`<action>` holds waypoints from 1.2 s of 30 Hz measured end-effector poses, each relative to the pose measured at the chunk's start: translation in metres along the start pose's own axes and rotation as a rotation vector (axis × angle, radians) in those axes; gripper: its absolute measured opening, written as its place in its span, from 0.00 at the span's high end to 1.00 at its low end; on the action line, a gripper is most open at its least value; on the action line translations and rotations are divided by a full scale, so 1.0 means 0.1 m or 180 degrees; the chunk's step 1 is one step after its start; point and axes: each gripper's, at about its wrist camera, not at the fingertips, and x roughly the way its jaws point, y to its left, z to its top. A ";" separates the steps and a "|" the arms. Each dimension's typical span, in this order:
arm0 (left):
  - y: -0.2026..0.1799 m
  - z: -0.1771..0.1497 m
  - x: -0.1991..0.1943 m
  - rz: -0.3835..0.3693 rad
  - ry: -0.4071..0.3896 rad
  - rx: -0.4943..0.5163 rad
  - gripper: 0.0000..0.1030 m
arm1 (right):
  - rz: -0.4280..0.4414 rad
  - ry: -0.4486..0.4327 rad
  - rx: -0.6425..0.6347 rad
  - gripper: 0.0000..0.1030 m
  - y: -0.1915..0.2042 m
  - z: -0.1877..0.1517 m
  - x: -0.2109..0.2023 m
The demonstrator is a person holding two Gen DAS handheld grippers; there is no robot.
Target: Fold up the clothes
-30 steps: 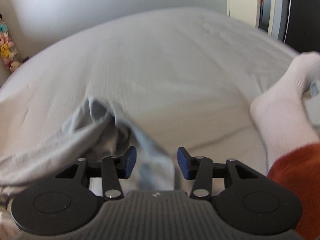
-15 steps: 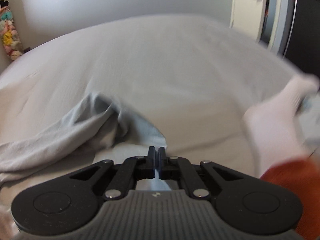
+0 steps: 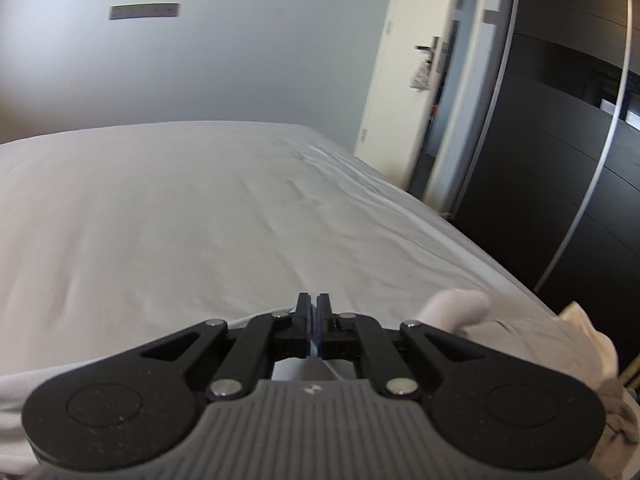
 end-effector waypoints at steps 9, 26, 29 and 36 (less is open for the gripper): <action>-0.05 -0.04 0.04 0.0131 0.0014 0.0188 0.88 | 0.0125 0.0476 -0.0083 0.97 -0.25 -0.67 -0.12; -0.06 -0.06 0.03 0.0114 -0.0046 0.0215 0.88 | 0.0245 0.0375 -0.0137 0.97 -0.40 -0.72 -0.35; -0.07 -0.05 -0.03 0.0071 -0.0161 0.0206 0.88 | 0.0228 0.0183 -0.0072 0.97 -0.41 -0.52 -0.32; -0.10 0.13 -0.19 -0.0146 -0.0361 0.0037 0.88 | 0.0116 -0.0144 -0.0068 0.97 -0.30 -0.01 -0.12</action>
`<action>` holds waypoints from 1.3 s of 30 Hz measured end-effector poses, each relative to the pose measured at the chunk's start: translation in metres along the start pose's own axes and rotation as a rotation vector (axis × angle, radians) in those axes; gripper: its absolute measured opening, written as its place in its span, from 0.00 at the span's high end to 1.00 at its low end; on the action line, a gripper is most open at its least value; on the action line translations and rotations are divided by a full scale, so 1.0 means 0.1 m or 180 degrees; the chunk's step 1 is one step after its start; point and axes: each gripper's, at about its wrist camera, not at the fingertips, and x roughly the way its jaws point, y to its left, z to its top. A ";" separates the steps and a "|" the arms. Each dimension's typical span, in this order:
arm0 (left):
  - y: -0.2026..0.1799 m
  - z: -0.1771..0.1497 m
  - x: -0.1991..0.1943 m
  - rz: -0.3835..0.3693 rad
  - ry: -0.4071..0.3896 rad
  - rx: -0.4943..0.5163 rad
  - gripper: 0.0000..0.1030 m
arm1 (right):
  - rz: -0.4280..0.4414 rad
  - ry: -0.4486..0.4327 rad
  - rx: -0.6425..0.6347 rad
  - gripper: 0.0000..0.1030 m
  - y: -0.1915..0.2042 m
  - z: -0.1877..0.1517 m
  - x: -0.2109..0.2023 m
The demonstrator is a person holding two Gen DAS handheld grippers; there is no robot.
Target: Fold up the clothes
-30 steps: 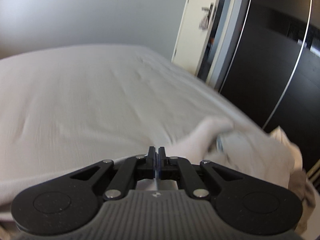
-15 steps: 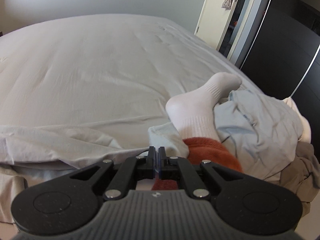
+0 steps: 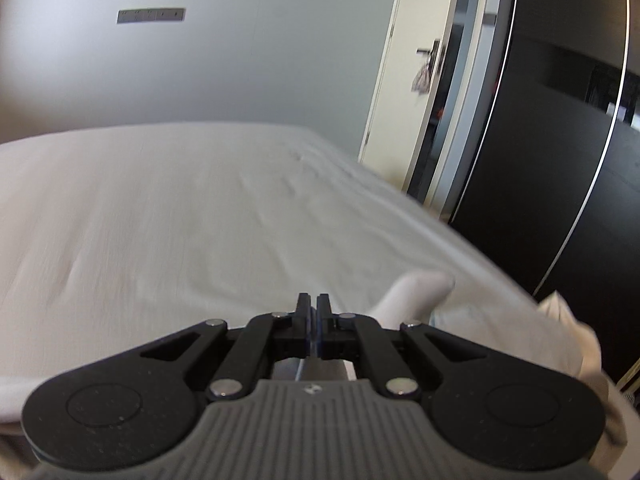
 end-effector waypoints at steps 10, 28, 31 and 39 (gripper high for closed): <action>-0.48 0.44 0.43 0.0089 -0.0159 0.0755 0.89 | -0.0204 0.0110 -0.0197 0.98 0.39 0.41 0.91; -0.88 0.60 1.56 0.0334 0.0232 0.1056 0.76 | 0.0216 0.0516 -0.0122 0.96 0.78 0.45 2.15; -0.78 0.54 1.33 0.0237 0.0181 0.0915 0.44 | 0.0372 0.0631 0.0127 0.78 0.58 0.33 2.22; -0.57 0.18 0.66 0.0123 0.0129 0.0702 0.36 | 0.0704 0.1128 0.1148 0.65 0.16 -0.16 2.48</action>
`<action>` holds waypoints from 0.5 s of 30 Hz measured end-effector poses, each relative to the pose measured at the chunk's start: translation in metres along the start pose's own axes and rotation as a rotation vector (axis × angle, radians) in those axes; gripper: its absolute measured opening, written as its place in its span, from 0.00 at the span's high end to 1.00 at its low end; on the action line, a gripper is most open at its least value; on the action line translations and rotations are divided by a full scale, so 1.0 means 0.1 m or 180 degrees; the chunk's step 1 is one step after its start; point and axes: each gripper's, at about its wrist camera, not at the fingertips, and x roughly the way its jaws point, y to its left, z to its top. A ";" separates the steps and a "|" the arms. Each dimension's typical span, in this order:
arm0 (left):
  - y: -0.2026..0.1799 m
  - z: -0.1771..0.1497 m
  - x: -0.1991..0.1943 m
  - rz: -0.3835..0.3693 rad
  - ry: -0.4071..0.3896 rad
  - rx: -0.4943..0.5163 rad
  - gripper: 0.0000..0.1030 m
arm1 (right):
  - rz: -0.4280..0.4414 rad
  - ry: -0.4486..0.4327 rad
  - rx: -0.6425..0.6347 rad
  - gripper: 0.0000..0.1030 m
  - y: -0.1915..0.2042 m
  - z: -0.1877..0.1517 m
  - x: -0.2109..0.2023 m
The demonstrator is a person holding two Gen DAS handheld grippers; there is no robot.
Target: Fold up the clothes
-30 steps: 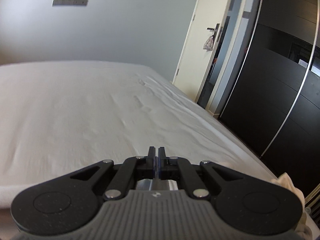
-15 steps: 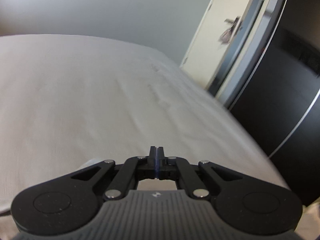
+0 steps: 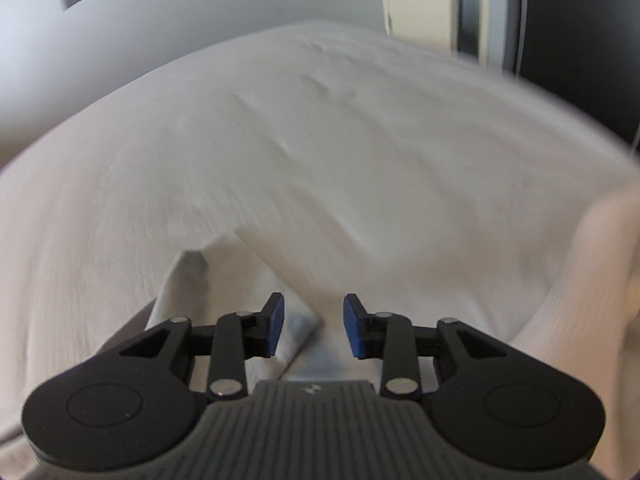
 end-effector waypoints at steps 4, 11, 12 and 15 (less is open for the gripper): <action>0.13 -0.27 -0.18 -0.0072 0.0175 -0.0268 0.34 | 0.0126 0.0007 0.0284 0.69 -0.01 -0.11 0.10; 0.34 -0.59 -0.36 -0.0315 0.0537 -0.0795 0.34 | -0.0472 -0.0316 -0.0277 0.95 0.30 -0.12 -0.14; 0.37 -0.62 -0.38 -0.0366 0.0577 -0.0857 0.34 | -0.0578 -0.0354 -0.0254 0.96 0.28 -0.10 -0.18; 0.38 -0.66 -0.49 -0.0434 0.0607 -0.0887 0.32 | -0.0783 -0.0352 -0.0261 0.96 0.27 -0.11 -0.26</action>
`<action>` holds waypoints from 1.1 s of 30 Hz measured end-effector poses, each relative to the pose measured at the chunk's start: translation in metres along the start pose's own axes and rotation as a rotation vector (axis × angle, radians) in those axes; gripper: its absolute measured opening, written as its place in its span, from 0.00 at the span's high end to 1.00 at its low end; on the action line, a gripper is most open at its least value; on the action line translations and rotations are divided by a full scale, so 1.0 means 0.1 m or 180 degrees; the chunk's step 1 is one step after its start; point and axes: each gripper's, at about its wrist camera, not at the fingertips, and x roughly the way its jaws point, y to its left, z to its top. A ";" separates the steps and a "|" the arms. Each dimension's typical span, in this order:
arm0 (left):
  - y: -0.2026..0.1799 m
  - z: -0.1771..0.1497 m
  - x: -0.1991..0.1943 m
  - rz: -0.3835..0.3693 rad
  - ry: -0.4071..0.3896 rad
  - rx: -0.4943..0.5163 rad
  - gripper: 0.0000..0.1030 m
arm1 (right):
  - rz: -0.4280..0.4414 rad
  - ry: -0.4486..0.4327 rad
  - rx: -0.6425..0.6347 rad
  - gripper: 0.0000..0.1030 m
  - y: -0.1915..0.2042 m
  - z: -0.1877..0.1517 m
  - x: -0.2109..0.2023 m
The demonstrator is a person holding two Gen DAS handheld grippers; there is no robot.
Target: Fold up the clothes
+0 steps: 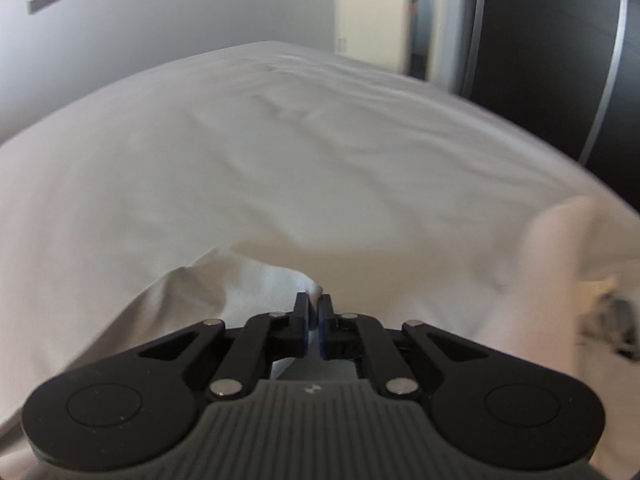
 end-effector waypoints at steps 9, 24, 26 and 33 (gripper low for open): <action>0.11 -0.12 -0.11 -0.0006 0.0184 -0.0339 0.30 | 0.0159 0.0076 -0.0150 0.88 0.07 -0.26 -0.45; 0.09 -0.19 -0.22 -0.0462 0.0510 -0.0578 0.30 | 0.0829 0.0204 -0.0384 0.62 -0.25 -1.61 -1.62; 0.11 -0.21 -0.18 -0.0608 0.0605 -0.0716 0.30 | 0.0920 0.0302 -0.0159 0.58 -0.32 -1.70 -1.68; 0.28 -0.27 0.02 -0.0941 0.0867 -0.1212 0.31 | 0.0998 0.0331 -0.0297 0.54 -0.16 -1.99 -1.74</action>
